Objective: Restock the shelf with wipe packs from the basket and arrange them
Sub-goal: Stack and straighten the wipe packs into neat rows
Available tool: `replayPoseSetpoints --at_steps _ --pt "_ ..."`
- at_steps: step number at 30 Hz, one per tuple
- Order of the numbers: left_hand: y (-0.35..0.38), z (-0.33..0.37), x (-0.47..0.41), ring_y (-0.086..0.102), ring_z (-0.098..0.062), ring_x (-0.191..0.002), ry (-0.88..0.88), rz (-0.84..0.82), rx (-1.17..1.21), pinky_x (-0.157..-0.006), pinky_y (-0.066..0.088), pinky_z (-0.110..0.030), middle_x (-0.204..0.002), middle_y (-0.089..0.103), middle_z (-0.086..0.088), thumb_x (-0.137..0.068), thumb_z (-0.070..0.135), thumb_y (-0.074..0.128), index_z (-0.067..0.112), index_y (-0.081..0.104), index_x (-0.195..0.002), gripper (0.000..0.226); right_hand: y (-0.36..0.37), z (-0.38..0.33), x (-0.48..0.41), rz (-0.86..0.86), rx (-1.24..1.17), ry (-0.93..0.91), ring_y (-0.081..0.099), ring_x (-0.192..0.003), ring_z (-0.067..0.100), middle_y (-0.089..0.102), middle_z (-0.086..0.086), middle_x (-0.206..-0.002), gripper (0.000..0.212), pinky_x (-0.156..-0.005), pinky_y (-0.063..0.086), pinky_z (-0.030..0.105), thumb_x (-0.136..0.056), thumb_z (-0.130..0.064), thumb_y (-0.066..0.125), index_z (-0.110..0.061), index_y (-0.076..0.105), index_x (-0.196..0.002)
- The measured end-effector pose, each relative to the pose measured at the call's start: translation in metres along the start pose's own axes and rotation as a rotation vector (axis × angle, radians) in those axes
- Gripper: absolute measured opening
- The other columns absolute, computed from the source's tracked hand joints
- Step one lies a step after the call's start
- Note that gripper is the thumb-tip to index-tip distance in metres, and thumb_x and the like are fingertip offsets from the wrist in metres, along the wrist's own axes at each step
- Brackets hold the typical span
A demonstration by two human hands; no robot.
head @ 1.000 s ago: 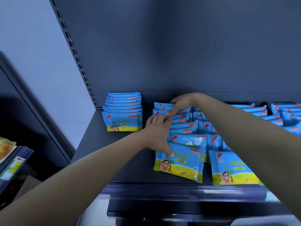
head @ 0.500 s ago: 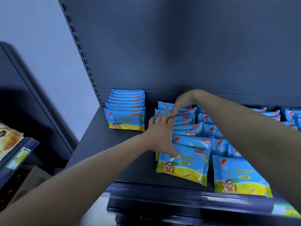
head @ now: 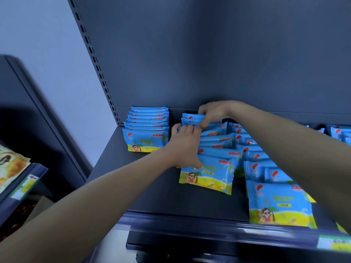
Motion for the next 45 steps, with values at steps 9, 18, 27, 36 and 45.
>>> replayPoseSetpoints --at_steps 9,18,27,36,45 --pt "-0.001 -0.024 -0.019 0.031 -0.028 -0.125 -0.036 0.034 -0.088 -0.113 0.008 -0.047 -0.134 0.033 -0.008 -0.067 0.058 0.065 0.010 0.016 -0.144 0.103 -0.005 0.020 0.012 0.445 -0.300 0.043 0.054 -0.117 0.022 0.061 0.007 -0.126 0.034 -0.097 0.041 0.027 -0.086 -0.006 0.052 -0.007 0.061 -0.119" --pt "-0.006 -0.018 -0.026 0.033 -0.027 -0.119 0.017 0.102 -0.168 -0.105 0.019 -0.040 -0.129 0.036 -0.009 -0.066 0.055 0.067 0.005 0.014 -0.145 0.108 0.025 0.021 0.029 0.265 -0.740 0.281 0.047 -0.120 0.027 0.043 0.006 -0.136 0.072 -0.090 0.048 0.040 -0.086 -0.042 0.062 -0.009 0.028 -0.141" --pt "0.013 -0.019 -0.010 0.015 -0.026 -0.136 -0.009 0.062 -0.090 -0.114 -0.001 -0.048 -0.143 0.021 -0.008 -0.065 0.063 0.062 0.011 0.007 -0.147 0.111 0.034 0.011 0.019 0.306 -0.977 0.322 0.046 -0.121 0.029 0.044 0.013 -0.134 0.062 -0.103 0.044 0.041 -0.085 -0.002 0.058 -0.008 0.028 -0.139" --pt "0.013 -0.017 -0.012 0.039 -0.028 -0.116 -0.014 0.179 -0.200 -0.108 0.021 -0.046 -0.125 0.042 -0.006 -0.070 0.049 0.065 0.018 0.023 -0.138 0.086 0.030 0.015 0.021 0.336 -1.066 0.316 0.057 -0.112 0.027 0.058 0.013 -0.125 0.037 -0.094 0.050 0.044 -0.088 0.003 0.049 -0.003 0.048 -0.124" --pt "0.013 -0.023 -0.011 0.035 -0.031 -0.120 -0.095 0.185 -0.147 -0.105 0.026 -0.045 -0.132 0.035 -0.008 -0.067 0.059 0.064 0.020 0.032 -0.132 0.082 0.036 0.016 0.025 0.378 -1.022 0.411 0.051 -0.118 0.027 0.054 0.010 -0.129 0.034 -0.104 0.042 0.041 -0.095 -0.018 0.043 -0.004 0.052 -0.125"
Point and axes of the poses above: each hand's wrist, its own x-axis away from the middle knuckle, its own y-axis out of the palm, z = x × y, the point moved 2 cm from there along -x, towards the middle knuckle
